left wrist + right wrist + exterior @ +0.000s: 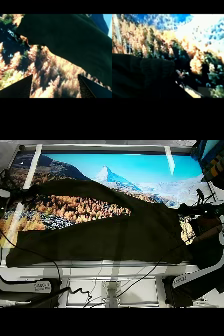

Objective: Fold the clothes and pants, and hang the long-sleeved shirts on hangers.

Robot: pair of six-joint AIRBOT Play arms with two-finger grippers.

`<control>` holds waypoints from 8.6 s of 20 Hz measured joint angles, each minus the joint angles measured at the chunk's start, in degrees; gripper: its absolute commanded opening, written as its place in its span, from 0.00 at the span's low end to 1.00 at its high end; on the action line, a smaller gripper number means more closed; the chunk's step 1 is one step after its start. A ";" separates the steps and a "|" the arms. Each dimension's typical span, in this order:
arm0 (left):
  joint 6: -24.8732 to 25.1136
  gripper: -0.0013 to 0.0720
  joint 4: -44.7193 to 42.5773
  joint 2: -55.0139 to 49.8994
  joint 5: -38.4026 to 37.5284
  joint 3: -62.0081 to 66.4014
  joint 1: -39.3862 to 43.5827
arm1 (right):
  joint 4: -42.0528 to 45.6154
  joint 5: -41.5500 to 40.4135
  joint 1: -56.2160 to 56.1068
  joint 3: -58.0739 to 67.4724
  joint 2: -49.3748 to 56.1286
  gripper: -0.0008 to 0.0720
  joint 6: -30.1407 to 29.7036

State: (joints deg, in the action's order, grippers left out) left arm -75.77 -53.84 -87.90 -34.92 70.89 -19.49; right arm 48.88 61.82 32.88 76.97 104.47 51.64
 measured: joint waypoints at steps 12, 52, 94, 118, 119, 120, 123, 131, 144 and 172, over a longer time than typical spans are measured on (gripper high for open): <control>-5.40 0.58 -0.85 -16.68 10.99 6.75 0.74 | -1.01 -0.63 -0.37 1.22 -0.48 0.07 0.20; -3.65 0.04 -1.79 -5.97 -20.85 27.82 -10.14 | -9.77 -19.85 -2.99 6.29 -3.10 0.06 12.59; -23.65 0.91 -37.35 -6.71 -11.23 6.05 -0.33 | 2.10 -47.15 -11.72 6.64 -0.42 0.75 23.67; 17.86 0.90 -19.52 2.99 -33.59 -7.41 -24.57 | 9.25 12.66 5.95 7.48 -16.06 0.53 23.78; 19.23 0.89 -19.19 2.47 -32.72 -7.52 -24.52 | 8.04 14.25 5.75 7.48 -16.09 0.53 23.85; 20.39 0.89 -18.86 1.77 -32.22 -7.61 -24.33 | 6.91 15.72 5.44 7.48 -16.09 0.53 23.93; 23.74 0.23 -15.78 -0.68 -30.93 -7.76 -23.43 | 3.82 18.25 4.39 7.48 -16.11 0.53 24.15; 30.23 0.04 -2.78 -2.64 -22.86 -4.11 -17.57 | 1.36 17.29 3.21 7.48 -16.11 0.53 24.30; 24.35 1.00 1.57 -2.95 6.10 -0.74 -9.11 | 10.27 11.91 3.13 7.48 -16.11 0.53 24.22; 13.16 0.88 -5.68 15.65 -25.70 -6.32 -21.97 | 16.15 -10.16 7.82 -48.26 -57.92 0.84 43.91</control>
State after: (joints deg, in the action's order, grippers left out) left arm -62.61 -59.53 -72.25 -60.62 64.58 -41.45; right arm 65.04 51.66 40.71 28.71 46.54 95.55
